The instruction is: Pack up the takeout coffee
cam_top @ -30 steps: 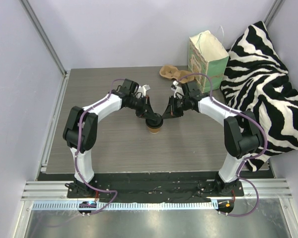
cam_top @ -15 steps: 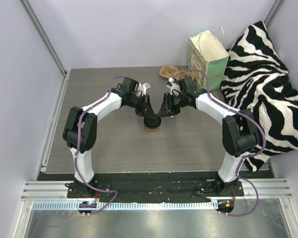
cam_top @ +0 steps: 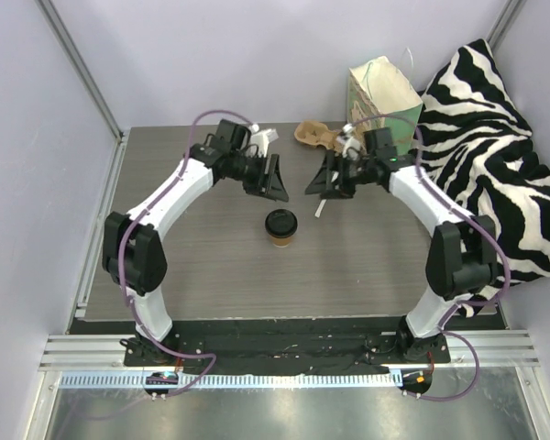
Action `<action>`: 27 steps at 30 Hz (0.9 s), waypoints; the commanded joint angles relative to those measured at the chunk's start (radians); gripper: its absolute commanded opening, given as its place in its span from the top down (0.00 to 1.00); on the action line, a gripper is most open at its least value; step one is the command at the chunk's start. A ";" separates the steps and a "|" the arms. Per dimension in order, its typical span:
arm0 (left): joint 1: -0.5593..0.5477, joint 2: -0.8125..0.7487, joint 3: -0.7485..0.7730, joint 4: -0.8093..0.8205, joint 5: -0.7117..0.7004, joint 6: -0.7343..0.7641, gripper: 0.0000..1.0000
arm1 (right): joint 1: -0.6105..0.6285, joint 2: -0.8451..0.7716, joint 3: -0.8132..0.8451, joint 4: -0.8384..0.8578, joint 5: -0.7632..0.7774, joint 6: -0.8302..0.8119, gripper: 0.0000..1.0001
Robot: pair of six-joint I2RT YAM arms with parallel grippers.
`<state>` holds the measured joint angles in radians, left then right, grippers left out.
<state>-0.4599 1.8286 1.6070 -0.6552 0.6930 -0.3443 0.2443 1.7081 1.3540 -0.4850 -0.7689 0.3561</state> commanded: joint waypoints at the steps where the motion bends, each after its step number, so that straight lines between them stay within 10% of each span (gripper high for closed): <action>1: -0.072 -0.080 0.192 -0.303 -0.099 0.397 0.41 | -0.124 -0.129 0.017 -0.082 -0.001 -0.095 0.17; 11: -0.428 0.089 0.416 -0.621 -0.447 1.075 0.26 | -0.342 -0.254 -0.095 -0.150 -0.026 -0.109 0.07; 16: -0.548 0.231 0.404 -0.607 -0.778 1.231 0.32 | -0.415 -0.294 -0.101 -0.145 -0.020 -0.085 0.02; 27: -0.595 0.408 0.301 -0.410 -1.047 1.361 0.29 | -0.467 -0.335 -0.125 -0.129 -0.044 -0.042 0.00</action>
<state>-1.0481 2.2395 1.9400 -1.1614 -0.2111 0.9241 -0.2176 1.4010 1.2373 -0.6365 -0.7757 0.2836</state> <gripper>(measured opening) 0.699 0.996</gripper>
